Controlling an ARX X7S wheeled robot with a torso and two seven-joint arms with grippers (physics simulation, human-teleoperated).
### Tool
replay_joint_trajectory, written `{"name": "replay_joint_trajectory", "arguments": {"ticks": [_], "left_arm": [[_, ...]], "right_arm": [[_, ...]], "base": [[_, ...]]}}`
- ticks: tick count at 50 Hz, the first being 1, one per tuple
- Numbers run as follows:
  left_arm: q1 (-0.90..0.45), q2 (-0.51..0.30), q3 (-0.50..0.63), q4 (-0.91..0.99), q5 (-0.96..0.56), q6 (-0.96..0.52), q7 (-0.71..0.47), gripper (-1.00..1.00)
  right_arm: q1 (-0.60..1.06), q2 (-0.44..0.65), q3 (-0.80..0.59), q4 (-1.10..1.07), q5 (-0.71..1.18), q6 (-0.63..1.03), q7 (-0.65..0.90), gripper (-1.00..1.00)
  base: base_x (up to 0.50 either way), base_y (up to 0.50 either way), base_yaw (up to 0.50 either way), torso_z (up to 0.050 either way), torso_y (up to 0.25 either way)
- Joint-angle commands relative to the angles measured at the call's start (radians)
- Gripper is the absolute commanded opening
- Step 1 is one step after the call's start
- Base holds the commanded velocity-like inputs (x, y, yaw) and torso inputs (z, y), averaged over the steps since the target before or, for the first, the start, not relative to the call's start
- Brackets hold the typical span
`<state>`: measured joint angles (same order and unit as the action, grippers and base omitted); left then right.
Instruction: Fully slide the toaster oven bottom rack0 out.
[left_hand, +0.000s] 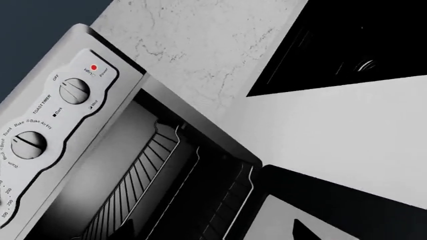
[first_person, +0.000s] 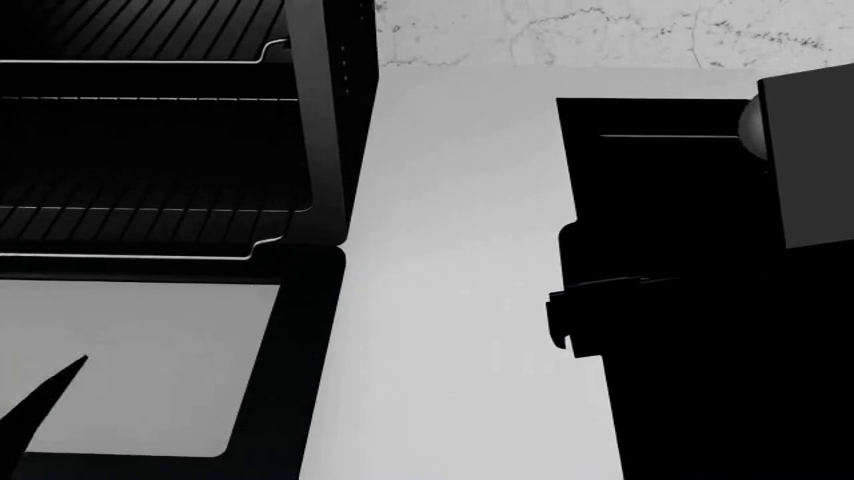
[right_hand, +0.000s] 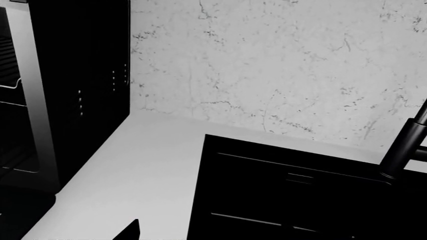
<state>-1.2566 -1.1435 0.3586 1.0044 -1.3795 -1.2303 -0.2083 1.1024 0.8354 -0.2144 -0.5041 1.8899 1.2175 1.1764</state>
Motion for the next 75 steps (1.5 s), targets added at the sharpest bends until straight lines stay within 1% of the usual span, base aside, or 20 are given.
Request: {"name": "replay_joint_trajectory", "arguments": {"ticks": [1, 4, 7, 10, 18, 20, 24, 32, 38, 43, 49, 64, 67, 75], "left_arm": [[-0.09, -0.123, 0.417, 0.035, 0.267, 0.248, 0.078, 1.0], [-0.043, -0.123, 0.462, 0.018, 0.378, 0.277, 0.105, 1.0], [-0.012, -0.106, 0.507, -0.013, 0.477, 0.29, 0.13, 1.0], [0.001, -0.102, 0.533, -0.042, 0.542, 0.308, 0.156, 1.0], [0.029, -0.058, 0.593, -0.098, 0.656, 0.324, 0.167, 1.0], [0.035, -0.036, 0.614, -0.141, 0.706, 0.327, 0.163, 1.0], [0.055, -0.022, 0.655, -0.179, 0.781, 0.354, 0.173, 1.0], [0.063, 0.018, 0.731, -0.243, 0.899, 0.386, 0.214, 1.0], [0.057, 0.059, 0.772, -0.28, 0.956, 0.389, 0.235, 1.0], [0.041, 0.09, 0.817, -0.357, 1.033, 0.423, 0.273, 1.0], [0.03, 0.137, 0.857, -0.442, 1.088, 0.448, 0.302, 1.0], [0.002, 0.253, 0.919, -0.596, 1.17, 0.485, 0.342, 1.0], [-0.012, 0.288, 0.926, -0.661, 1.183, 0.508, 0.359, 1.0], [-0.023, 0.349, 0.944, -0.771, 1.215, 0.553, 0.366, 1.0]], "right_arm": [[-0.028, 0.003, 0.005, -0.018, -0.006, -0.018, -0.003, 1.0], [-0.023, 0.012, 0.002, -0.023, 0.013, -0.021, 0.01, 1.0], [-0.024, 0.019, 0.002, -0.025, 0.02, -0.024, 0.015, 1.0], [-0.027, 0.018, 0.001, -0.026, 0.017, -0.027, 0.014, 1.0], [-0.021, 0.025, -0.005, -0.027, 0.029, -0.032, 0.022, 1.0], [-0.029, 0.029, -0.002, -0.031, 0.028, -0.034, 0.021, 1.0], [-0.037, 0.026, -0.001, -0.031, 0.016, -0.037, 0.012, 1.0], [-0.066, 0.04, 0.014, -0.05, 0.012, -0.051, 0.008, 1.0], [-0.083, 0.043, 0.019, -0.057, 0.008, -0.06, 0.005, 1.0], [-0.098, 0.044, 0.023, -0.064, 0.002, -0.067, 0.002, 1.0], [-0.105, 0.049, 0.023, -0.068, 0.005, -0.072, 0.004, 1.0], [-0.139, 0.059, 0.038, -0.084, -0.007, -0.089, -0.013, 1.0], [-0.147, 0.059, 0.039, -0.087, -0.012, -0.091, -0.016, 1.0], [-0.145, 0.062, 0.037, -0.087, -0.009, -0.094, -0.018, 1.0]], "base": [[0.0, 0.0, 0.0, 0.0, 0.0], [0.0, 0.0, 0.0, 0.0, 0.0], [0.0, 0.0, 0.0, 0.0, 0.0], [0.0, 0.0, 0.0, 0.0, 0.0], [0.0, 0.0, 0.0, 0.0, 0.0], [0.0, 0.0, 0.0, 0.0, 0.0], [0.0, 0.0, 0.0, 0.0, 0.0], [0.0, 0.0, 0.0, 0.0, 0.0], [0.0, 0.0, 0.0, 0.0, 0.0], [0.0, 0.0, 0.0, 0.0, 0.0], [0.0, 0.0, 0.0, 0.0, 0.0], [0.0, 0.0, 0.0, 0.0, 0.0], [0.0, 0.0, 0.0, 0.0, 0.0], [0.0, 0.0, 0.0, 0.0, 0.0]]}}
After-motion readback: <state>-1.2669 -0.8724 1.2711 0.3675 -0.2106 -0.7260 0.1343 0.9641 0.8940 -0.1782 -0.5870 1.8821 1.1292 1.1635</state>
